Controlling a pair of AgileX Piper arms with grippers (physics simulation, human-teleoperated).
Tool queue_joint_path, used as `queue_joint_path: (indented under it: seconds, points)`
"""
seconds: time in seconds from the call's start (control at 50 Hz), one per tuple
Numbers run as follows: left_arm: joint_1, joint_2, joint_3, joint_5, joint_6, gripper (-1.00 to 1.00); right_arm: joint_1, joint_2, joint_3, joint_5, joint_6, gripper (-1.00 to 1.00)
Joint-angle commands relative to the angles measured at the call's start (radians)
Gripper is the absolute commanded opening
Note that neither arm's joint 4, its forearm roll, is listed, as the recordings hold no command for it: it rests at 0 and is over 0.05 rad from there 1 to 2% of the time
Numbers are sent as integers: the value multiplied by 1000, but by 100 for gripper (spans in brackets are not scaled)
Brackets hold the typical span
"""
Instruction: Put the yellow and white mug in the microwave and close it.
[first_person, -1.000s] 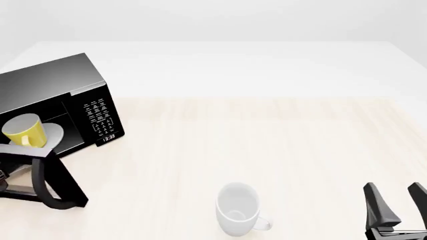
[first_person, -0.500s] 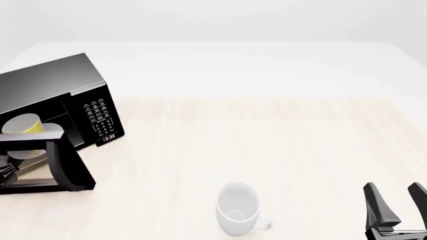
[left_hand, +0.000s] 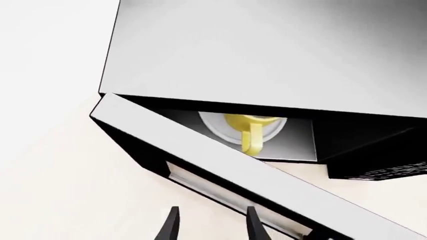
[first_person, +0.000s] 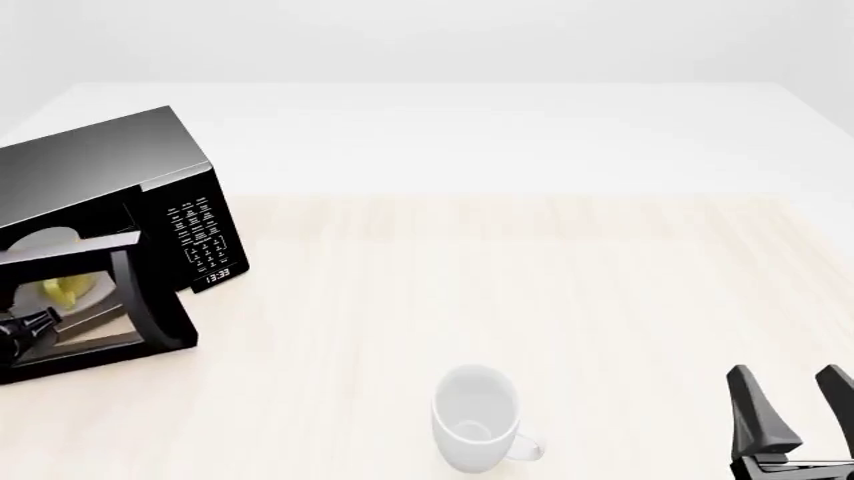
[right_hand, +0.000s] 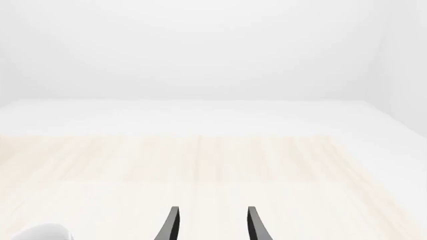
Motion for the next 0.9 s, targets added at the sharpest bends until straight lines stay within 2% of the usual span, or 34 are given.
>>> queue_joint_path:
  seconds: [0.02,0.9]
  points:
    - [-27,32,-22,-22,-13,100,0,0,0,0,0,100]
    - [-54,162,-166,-41,-12,100,0,0,0,0,0,100]
